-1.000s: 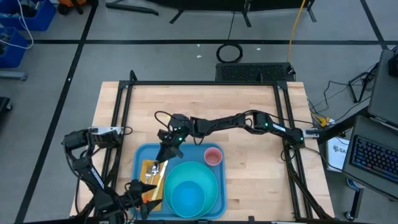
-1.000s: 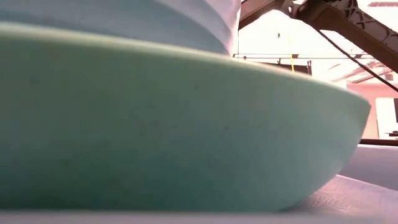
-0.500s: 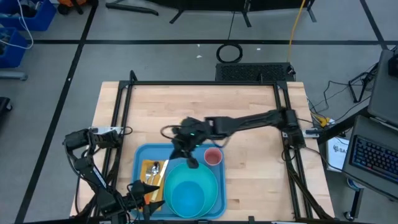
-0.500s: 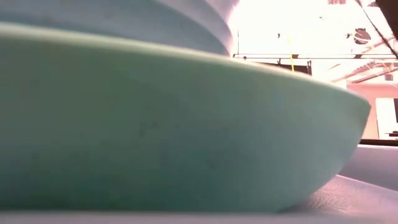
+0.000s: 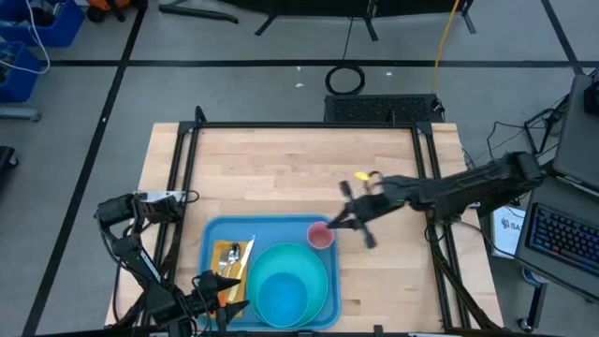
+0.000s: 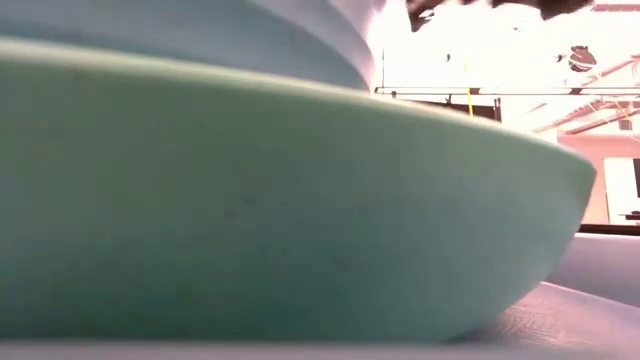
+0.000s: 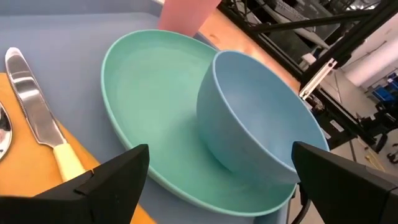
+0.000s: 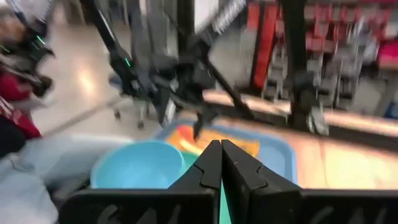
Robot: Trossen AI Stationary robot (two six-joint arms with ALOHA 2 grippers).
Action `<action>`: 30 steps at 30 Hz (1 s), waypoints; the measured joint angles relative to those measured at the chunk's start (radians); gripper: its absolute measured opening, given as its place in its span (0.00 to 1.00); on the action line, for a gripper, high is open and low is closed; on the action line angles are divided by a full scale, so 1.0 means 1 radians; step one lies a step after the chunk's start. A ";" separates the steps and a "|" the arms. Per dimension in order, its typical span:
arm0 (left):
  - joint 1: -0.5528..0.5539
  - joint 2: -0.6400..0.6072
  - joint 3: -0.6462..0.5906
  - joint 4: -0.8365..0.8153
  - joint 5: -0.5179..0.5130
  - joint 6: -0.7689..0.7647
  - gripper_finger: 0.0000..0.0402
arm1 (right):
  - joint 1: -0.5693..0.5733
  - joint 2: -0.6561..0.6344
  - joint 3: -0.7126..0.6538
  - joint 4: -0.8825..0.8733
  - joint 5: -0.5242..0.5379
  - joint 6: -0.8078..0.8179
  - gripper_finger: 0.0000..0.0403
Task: Set up tray
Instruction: Put the light yellow table knife to the right of the orange spoon on the yellow table napkin
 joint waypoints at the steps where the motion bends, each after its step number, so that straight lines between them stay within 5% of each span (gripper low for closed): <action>1: 0.003 0.000 0.000 0.000 0.000 0.001 0.99 | 0.004 -0.052 -0.059 0.049 0.000 0.007 0.00; 14: 0.066 0.000 0.000 -0.007 0.170 0.011 0.99 | 0.006 -0.434 -0.508 0.302 0.083 0.042 0.00; 30: 0.114 0.000 0.000 -0.003 0.193 0.076 0.99 | 0.006 -0.485 -0.715 0.604 0.076 0.073 0.00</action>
